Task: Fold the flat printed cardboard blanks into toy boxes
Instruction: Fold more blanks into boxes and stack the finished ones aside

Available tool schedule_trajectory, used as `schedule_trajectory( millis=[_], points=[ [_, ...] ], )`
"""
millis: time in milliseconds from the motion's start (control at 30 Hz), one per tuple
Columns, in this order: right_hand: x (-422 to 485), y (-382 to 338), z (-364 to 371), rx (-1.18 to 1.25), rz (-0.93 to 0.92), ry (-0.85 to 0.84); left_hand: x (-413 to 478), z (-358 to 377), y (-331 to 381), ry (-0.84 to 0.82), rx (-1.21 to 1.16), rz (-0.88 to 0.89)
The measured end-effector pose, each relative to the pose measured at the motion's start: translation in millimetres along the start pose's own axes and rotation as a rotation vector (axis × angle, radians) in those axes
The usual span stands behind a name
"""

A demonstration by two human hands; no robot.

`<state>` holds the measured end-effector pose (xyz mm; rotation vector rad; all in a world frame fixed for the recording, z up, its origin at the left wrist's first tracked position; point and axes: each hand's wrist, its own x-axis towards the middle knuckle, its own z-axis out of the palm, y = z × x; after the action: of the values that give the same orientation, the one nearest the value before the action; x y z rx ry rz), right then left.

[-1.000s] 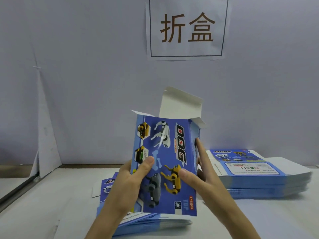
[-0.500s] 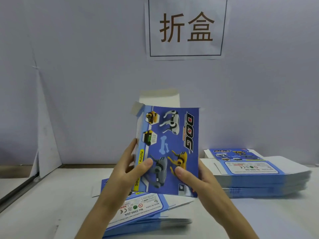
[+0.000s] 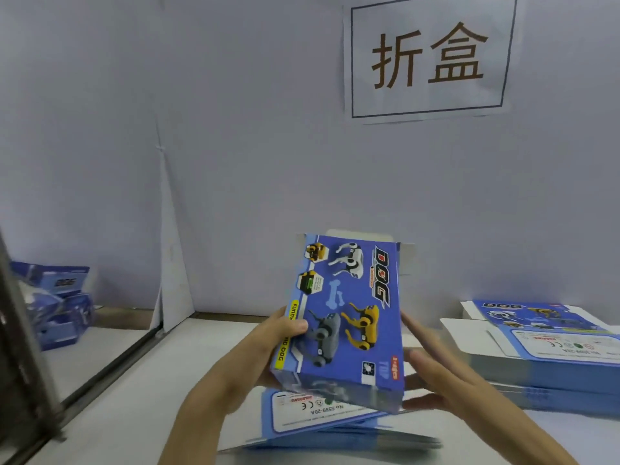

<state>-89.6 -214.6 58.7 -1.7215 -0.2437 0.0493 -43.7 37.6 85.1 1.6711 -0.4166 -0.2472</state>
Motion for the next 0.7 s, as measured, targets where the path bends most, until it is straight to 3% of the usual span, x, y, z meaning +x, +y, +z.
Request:
schedule_trajectory(
  millis=[133,267,333,367,500,633,700],
  points=[
    [-3.2,4.0,2.5,-0.087,0.043,0.028,-11.7,-36.6,10.8,0.307,-0.196,-0.181],
    [-3.3,5.1,7.7,-0.144,0.052,0.119,-1.7,-113.4,23.5,0.758,-0.756,0.217],
    [-1.5,6.1,9.7,-0.135,0.048,0.147,11.6,-134.7,34.2,0.912,-0.819,0.384],
    [-1.2,6.5,10.4,-0.135,0.042,0.153,17.3,-135.2,34.3,0.922,-0.751,0.383],
    [2.1,8.7,12.3,-0.158,0.058,0.129,42.2,-82.5,0.9,0.552,-0.137,0.171],
    [7.6,13.6,17.5,-0.237,0.075,0.032,57.0,-10.9,-66.8,-0.071,0.680,-0.165],
    [8.1,18.8,17.2,-0.284,0.071,0.032,61.7,10.6,-84.9,-0.254,0.970,-0.324]
  ],
)
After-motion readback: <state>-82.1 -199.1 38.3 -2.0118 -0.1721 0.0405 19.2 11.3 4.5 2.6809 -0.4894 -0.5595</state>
